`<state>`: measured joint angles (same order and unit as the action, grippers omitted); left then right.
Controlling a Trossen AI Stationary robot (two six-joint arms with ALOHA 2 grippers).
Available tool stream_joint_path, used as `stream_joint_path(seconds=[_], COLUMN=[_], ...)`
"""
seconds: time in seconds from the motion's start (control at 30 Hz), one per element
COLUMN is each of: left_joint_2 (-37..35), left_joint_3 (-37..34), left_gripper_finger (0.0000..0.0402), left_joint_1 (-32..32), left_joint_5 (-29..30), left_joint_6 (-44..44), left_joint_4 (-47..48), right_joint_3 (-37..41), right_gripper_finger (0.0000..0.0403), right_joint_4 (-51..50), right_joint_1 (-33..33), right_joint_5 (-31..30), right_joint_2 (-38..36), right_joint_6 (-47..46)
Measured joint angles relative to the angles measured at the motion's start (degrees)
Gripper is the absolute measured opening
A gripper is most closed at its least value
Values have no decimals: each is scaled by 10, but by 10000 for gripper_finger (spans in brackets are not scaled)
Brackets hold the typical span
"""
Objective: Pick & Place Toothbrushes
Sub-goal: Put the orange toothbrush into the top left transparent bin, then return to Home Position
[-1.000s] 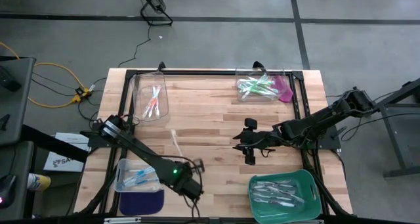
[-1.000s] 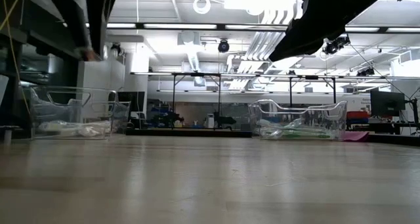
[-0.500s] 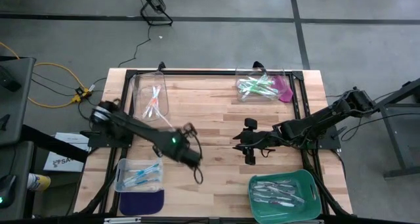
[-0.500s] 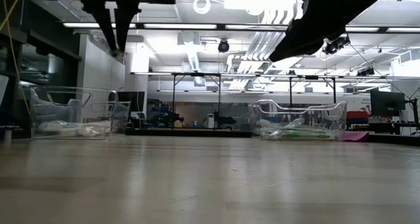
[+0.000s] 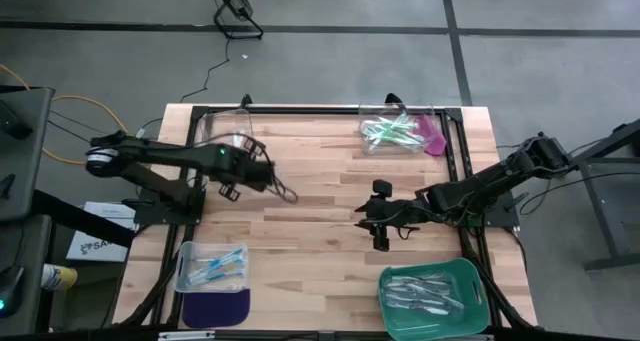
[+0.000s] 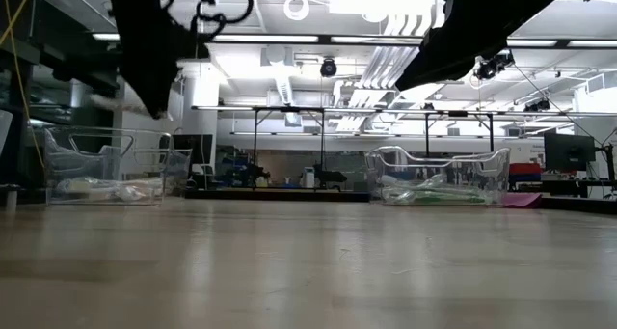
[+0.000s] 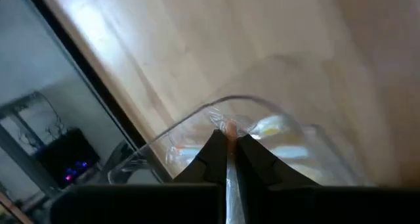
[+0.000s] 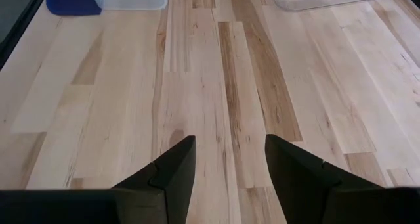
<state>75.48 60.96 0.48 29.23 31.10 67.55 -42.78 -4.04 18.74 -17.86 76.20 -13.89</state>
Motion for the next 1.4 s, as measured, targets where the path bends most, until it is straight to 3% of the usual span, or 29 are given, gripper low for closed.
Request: stream_joint_path(seconds=[0.2,0.37,0.6,0.7,0.9,1.03,1.23,1.4], left_joint_2=[-50,-52,-52,-52,-52,-52,-55,-59], left_joint_3=[-92,-117,-120,-120,-120,-120,-98,-60], left_gripper_finger=[6,6,14,43,142,187,201,202], left_joint_1=[90,140,183,187,186,186,180,166], left_joint_5=[-28,-72,-80,-78,-86,-83,-102,-226], left_joint_6=[168,278,319,337,390,370,242,117], left_joint_4=[-112,-145,-148,-153,-159,-177,-179,-154], right_joint_3=[0,0,0,0,0,0,0,0], right_gripper_finger=[177,177,177,177,177,177,177,177], right_joint_4=[4,4,4,4,4,4,4,-6], right_joint_1=[0,0,0,0,0,0,0,0], right_joint_5=[-2,-2,-2,-1,0,0,-2,-2], right_joint_2=[0,0,0,0,0,0,0,0], right_joint_6=[2,2,2,2,2,2,-12,-12])
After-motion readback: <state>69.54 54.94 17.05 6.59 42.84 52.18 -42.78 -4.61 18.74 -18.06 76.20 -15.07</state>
